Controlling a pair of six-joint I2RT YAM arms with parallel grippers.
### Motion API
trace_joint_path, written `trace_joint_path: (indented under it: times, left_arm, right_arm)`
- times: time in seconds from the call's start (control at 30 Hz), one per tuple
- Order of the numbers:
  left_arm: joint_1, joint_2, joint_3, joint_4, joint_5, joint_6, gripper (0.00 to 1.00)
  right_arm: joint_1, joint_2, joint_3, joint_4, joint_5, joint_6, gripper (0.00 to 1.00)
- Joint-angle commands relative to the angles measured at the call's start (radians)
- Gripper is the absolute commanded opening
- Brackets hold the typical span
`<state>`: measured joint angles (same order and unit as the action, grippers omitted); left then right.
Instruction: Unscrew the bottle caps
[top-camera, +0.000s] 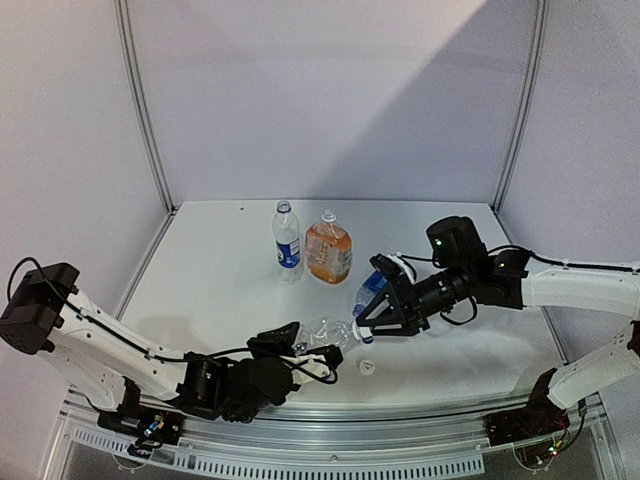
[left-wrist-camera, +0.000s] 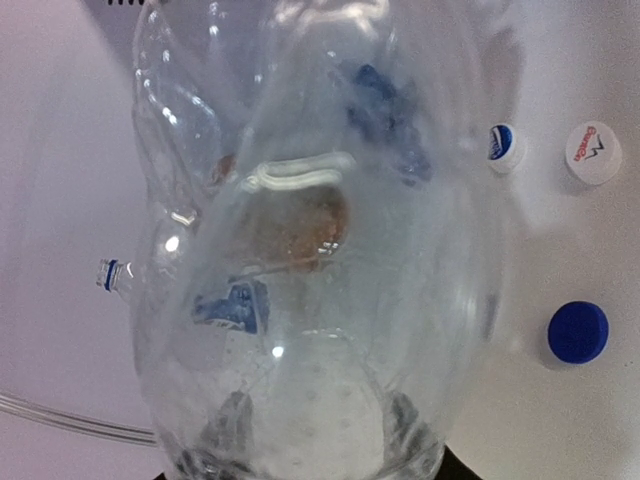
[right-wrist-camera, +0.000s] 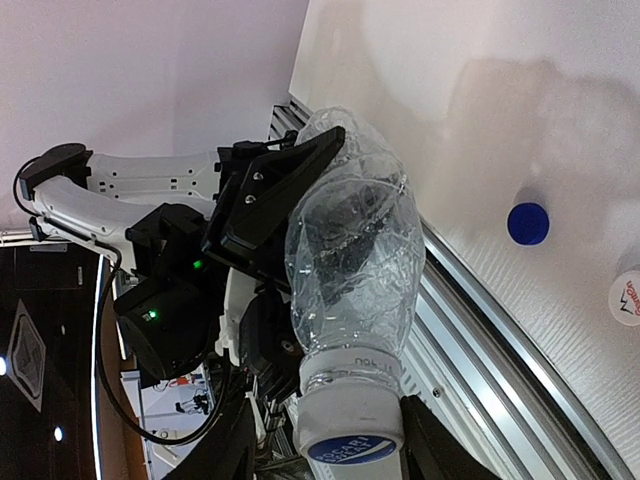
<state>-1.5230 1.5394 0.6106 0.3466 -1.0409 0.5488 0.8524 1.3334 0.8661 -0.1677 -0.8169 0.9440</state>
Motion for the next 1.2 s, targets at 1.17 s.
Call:
trace_joint_path:
  times: [1.17]
  left_arm:
    - [-0.019, -0.1, 0.012, -0.117, 0.198, -0.12, 0.26]
  right_arm:
    - [0.251, -0.206, -0.124, 0.021, 0.762, -2.104, 0.2]
